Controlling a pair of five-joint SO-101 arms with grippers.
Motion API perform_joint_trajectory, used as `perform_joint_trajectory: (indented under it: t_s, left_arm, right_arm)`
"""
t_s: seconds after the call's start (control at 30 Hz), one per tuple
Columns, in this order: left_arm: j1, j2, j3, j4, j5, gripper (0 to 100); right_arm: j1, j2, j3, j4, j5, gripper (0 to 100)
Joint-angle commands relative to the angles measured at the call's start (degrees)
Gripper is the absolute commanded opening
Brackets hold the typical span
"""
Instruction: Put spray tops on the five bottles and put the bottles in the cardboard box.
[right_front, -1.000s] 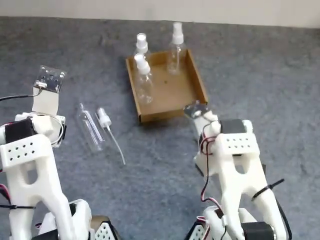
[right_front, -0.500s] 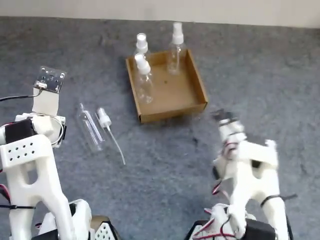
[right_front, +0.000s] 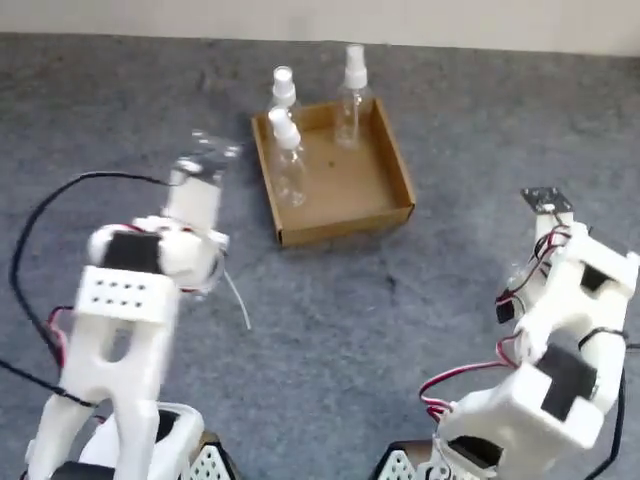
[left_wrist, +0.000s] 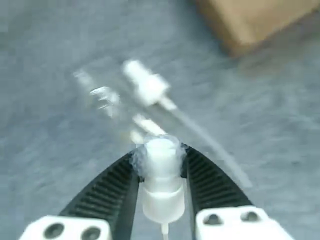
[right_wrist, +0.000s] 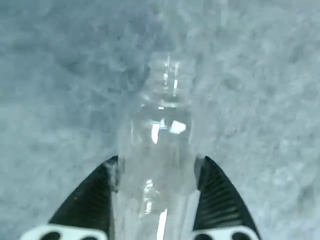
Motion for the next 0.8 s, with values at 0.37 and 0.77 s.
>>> perform_joint_trajectory:
  t_s: [0.37, 0.77]
  left_arm:
    - [15.34, -1.45, 9.80, -7.47, 9.58, 0]
    - [15.34, -1.54, 11.65, -7.47, 7.65, 0]
  right_arm:
    - [-1.71, 3.91, -5.14, -0.40, 0.18, 23.8]
    - [-7.43, 4.35, -13.67, 2.42, -5.19, 24.6]
